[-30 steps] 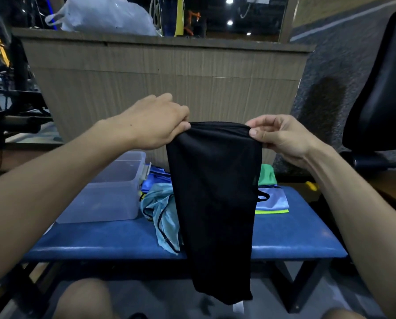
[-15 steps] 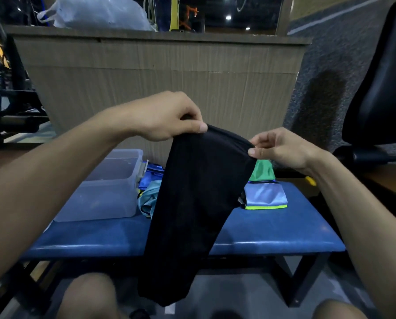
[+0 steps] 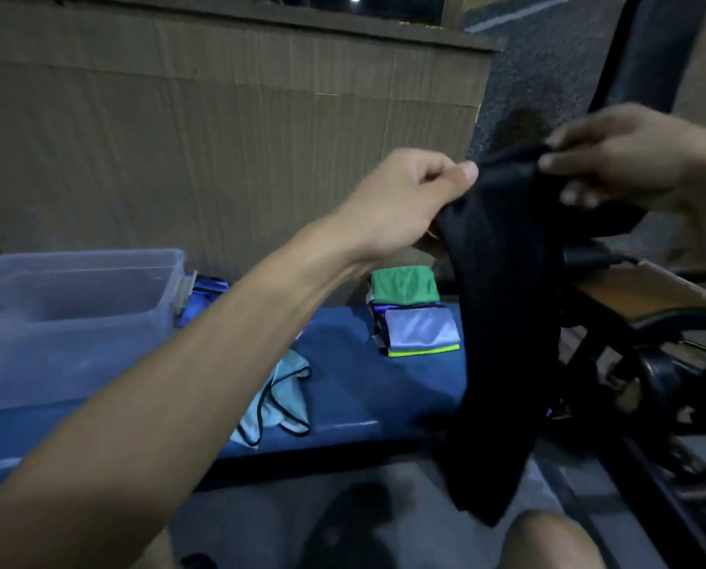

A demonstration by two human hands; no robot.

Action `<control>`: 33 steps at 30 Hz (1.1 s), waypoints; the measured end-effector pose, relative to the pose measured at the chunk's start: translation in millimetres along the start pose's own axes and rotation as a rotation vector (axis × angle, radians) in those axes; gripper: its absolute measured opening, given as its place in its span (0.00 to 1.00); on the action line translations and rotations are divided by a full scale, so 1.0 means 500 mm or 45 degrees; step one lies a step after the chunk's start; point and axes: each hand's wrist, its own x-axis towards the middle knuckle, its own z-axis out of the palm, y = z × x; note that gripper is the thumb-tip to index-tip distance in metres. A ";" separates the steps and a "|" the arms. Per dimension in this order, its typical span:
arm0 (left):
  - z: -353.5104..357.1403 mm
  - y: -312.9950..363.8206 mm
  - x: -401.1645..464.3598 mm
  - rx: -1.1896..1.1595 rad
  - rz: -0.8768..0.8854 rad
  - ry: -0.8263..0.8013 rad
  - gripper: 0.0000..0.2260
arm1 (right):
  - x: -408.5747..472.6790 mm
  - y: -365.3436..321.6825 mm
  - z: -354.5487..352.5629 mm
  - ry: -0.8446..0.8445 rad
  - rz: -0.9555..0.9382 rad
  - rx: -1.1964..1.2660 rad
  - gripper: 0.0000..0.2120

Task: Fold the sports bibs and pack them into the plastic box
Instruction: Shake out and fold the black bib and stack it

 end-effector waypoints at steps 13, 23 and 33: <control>-0.302 -0.399 -0.179 0.737 -0.457 0.874 0.04 | 0.333 0.031 0.726 -0.242 -0.036 0.120 0.14; -0.333 -0.495 -0.297 1.430 -0.583 0.877 0.10 | 0.334 0.082 0.968 -0.507 0.173 0.405 0.12; -0.213 -0.535 -0.220 1.376 -0.252 0.158 0.17 | 0.224 0.204 0.756 -0.175 -0.176 0.473 0.08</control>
